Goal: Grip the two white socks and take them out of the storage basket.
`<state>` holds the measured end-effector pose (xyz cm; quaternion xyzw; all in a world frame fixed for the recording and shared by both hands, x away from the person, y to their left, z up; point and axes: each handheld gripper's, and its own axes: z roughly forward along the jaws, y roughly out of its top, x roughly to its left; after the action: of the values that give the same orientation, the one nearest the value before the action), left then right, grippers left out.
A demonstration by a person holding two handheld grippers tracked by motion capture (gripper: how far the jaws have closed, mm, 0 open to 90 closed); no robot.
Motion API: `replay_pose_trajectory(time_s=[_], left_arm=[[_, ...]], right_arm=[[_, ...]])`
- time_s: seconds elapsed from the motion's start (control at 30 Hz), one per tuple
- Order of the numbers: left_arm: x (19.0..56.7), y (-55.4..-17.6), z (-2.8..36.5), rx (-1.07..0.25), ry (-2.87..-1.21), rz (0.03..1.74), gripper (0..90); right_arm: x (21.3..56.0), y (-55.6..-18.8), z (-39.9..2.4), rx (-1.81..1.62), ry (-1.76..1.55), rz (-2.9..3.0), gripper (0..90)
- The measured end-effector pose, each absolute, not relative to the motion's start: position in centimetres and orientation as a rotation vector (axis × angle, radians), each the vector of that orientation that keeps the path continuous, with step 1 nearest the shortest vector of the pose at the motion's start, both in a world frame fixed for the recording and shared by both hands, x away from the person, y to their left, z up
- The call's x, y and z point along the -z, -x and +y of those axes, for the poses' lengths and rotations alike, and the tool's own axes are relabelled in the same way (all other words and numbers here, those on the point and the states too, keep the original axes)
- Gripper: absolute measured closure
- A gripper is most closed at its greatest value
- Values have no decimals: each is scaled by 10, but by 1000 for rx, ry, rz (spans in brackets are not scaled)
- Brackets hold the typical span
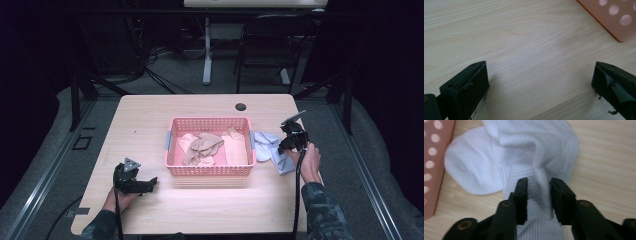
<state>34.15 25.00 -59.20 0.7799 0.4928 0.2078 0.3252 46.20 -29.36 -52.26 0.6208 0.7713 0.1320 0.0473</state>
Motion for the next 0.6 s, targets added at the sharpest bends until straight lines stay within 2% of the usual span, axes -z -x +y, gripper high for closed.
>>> replay_pose_trajectory(time_s=[0.03,0.1,0.2,0.27,0.37,0.43,0.5,0.6], left_arm=[[592,-342,250,-545,-2045,1292,8],[592,-341,250,-545,-2045,1292,8],[592,-342,250,-545,-2045,1292,8],[592,-342,250,-545,-2045,1292,8],[592,-341,250,-545,-2045,1292,8],[592,-341,250,-545,-2045,1292,8],[592,-341,250,-545,-2044,1292,8],[592,-341,250,-545,-2044,1292,8]], right_arm=[[521,-460,-293,-419,-1887,2339,614],[515,-457,-292,-438,-1854,2334,470],[503,-451,-291,-492,-1804,2321,347],[498,-446,-290,-500,-1770,2333,296],[492,-438,-288,-499,-1746,2358,154],[486,-432,-289,-507,-1715,2381,119],[482,-425,-290,-526,-1709,2371,32],[479,-412,-292,-530,-1674,2393,0]])
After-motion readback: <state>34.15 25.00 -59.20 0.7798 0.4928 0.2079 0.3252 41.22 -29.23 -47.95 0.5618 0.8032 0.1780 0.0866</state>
